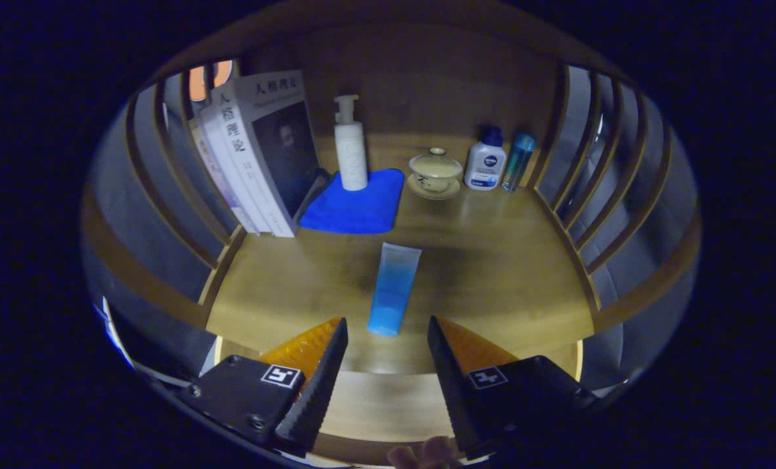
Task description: Pull open the drawer, take out the items inside it, and place them on the countertop above the cabinet.
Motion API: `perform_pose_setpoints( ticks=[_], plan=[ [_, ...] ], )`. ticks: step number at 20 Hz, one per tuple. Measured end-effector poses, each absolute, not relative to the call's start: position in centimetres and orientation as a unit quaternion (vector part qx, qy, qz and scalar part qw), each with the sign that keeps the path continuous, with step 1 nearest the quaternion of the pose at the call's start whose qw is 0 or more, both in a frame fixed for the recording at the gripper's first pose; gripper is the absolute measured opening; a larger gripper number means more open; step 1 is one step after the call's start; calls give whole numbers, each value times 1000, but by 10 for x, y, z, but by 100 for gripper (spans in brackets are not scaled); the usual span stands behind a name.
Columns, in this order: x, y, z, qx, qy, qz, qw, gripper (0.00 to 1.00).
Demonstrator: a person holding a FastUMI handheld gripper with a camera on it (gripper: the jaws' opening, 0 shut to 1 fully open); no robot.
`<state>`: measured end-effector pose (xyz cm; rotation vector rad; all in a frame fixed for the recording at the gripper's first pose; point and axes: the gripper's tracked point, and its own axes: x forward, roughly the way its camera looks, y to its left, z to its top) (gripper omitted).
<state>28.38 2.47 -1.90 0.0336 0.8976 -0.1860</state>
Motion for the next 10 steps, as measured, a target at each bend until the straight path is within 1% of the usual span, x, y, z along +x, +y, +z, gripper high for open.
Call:
perform_pose_setpoints(
  ticks=[4,10],
  plan=[
    [250,42,-17,9,406,-55,912,79],
    [191,79,-2,-2,340,0,941,78]
  ],
)
